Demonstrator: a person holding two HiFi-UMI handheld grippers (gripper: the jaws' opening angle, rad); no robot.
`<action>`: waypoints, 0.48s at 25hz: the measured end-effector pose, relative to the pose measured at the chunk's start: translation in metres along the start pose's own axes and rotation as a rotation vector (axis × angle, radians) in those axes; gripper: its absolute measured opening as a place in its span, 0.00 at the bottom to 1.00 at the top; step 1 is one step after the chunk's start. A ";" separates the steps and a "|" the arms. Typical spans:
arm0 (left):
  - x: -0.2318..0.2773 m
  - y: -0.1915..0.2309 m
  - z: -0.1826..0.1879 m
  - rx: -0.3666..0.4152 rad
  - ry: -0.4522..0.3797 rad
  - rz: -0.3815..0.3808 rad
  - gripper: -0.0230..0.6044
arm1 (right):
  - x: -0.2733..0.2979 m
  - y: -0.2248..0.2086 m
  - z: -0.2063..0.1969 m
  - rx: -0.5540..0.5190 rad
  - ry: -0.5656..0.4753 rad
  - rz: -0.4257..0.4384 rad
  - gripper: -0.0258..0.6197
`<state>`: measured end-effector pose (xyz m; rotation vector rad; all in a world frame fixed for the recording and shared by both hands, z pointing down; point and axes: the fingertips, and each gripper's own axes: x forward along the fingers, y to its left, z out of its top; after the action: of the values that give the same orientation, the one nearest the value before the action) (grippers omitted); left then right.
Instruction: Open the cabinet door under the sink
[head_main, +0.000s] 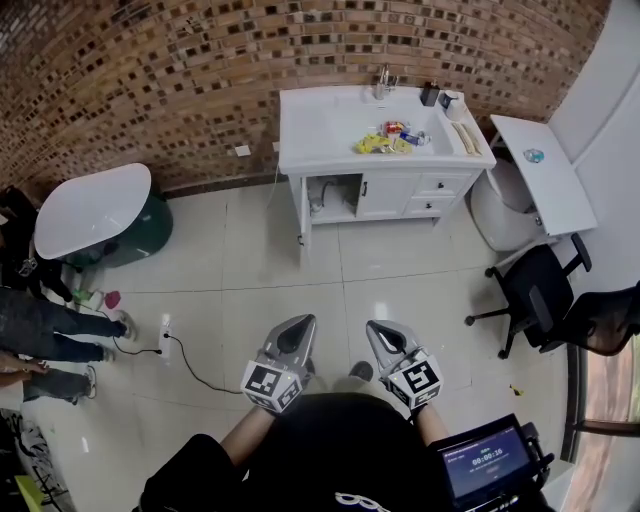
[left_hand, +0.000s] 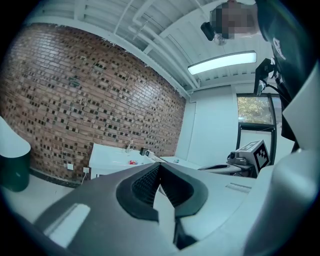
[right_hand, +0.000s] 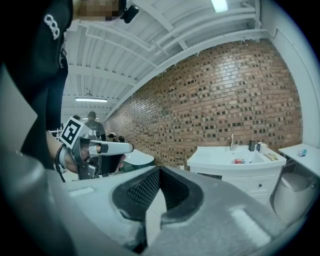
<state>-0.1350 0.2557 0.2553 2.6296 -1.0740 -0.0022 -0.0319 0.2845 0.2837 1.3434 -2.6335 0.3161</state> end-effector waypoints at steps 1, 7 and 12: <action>0.001 0.000 0.000 -0.005 0.001 0.000 0.06 | 0.000 -0.001 0.000 0.002 0.001 -0.002 0.03; 0.003 0.000 0.002 -0.012 0.006 -0.011 0.06 | 0.003 -0.001 0.002 0.003 0.002 -0.010 0.03; 0.005 0.000 0.003 -0.012 0.011 -0.019 0.06 | 0.005 -0.002 0.005 0.001 -0.002 -0.014 0.03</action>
<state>-0.1316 0.2519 0.2531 2.6257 -1.0419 0.0014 -0.0332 0.2787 0.2806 1.3625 -2.6244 0.3143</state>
